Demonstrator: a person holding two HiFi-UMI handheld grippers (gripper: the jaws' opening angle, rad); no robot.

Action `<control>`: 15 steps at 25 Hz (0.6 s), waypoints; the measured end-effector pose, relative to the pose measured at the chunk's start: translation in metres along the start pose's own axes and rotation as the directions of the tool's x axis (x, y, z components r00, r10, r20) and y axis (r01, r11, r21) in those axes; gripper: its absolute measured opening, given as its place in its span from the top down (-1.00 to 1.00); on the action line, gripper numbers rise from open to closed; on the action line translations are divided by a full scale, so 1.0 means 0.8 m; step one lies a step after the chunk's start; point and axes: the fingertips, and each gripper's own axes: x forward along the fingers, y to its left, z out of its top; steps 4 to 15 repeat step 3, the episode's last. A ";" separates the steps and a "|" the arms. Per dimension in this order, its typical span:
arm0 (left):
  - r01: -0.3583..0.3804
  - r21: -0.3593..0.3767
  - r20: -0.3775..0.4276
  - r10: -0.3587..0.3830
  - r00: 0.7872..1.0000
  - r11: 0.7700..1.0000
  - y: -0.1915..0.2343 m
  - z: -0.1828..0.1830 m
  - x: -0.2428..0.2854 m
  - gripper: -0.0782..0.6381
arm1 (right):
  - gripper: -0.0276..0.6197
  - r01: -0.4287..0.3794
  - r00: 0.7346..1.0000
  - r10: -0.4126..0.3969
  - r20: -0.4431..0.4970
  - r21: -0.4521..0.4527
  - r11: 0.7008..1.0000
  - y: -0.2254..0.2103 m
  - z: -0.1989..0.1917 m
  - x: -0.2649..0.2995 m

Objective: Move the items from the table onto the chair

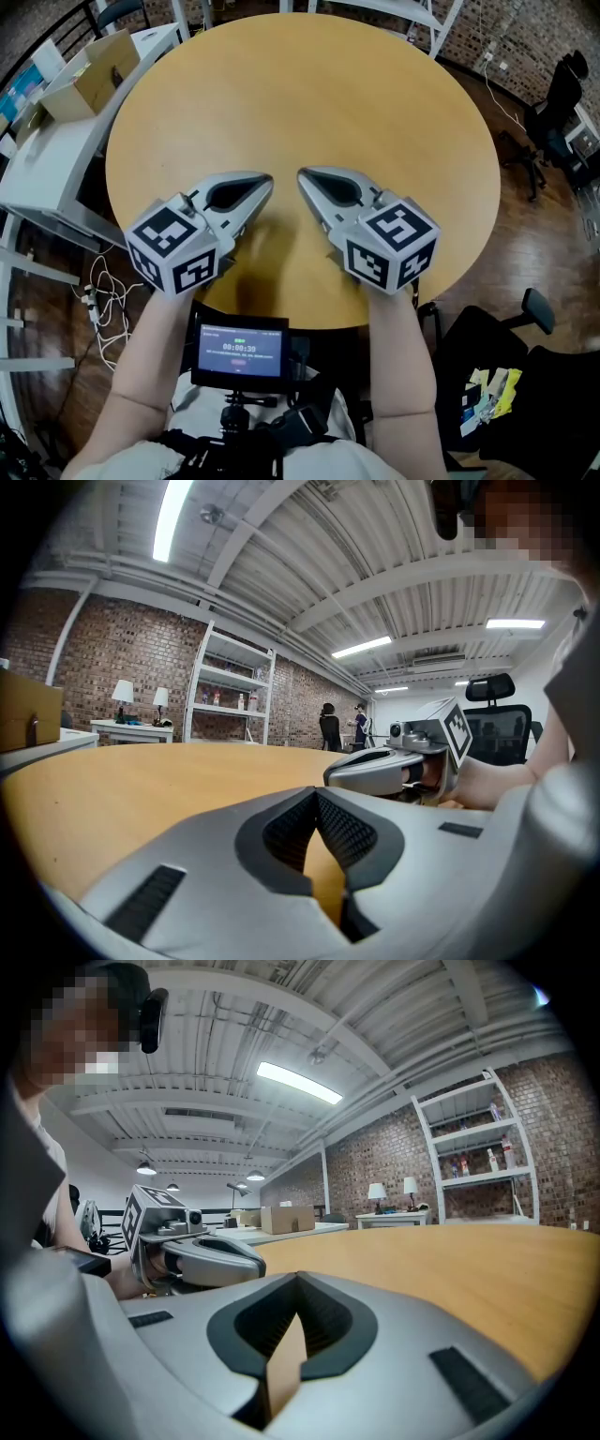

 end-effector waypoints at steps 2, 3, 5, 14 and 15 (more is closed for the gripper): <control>-0.002 0.000 0.002 0.002 1.000 1.000 0.001 0.000 0.000 0.76 | 0.91 -0.001 1.000 0.001 0.000 -0.002 1.000 0.000 0.000 0.002; -0.003 0.000 0.003 0.003 1.000 1.000 0.002 0.000 -0.001 0.76 | 0.91 -0.002 1.000 0.002 0.000 -0.003 1.000 0.000 0.001 0.002; -0.003 0.000 0.003 0.003 1.000 1.000 0.002 0.000 -0.001 0.76 | 0.91 -0.002 1.000 0.002 0.000 -0.003 1.000 0.000 0.001 0.002; -0.003 0.000 0.003 0.003 1.000 1.000 0.002 0.000 -0.001 0.76 | 0.91 -0.002 1.000 0.002 0.000 -0.003 1.000 0.000 0.001 0.002; -0.003 0.000 0.003 0.003 1.000 1.000 0.002 0.000 -0.001 0.76 | 0.91 -0.002 1.000 0.002 0.000 -0.003 1.000 0.000 0.001 0.002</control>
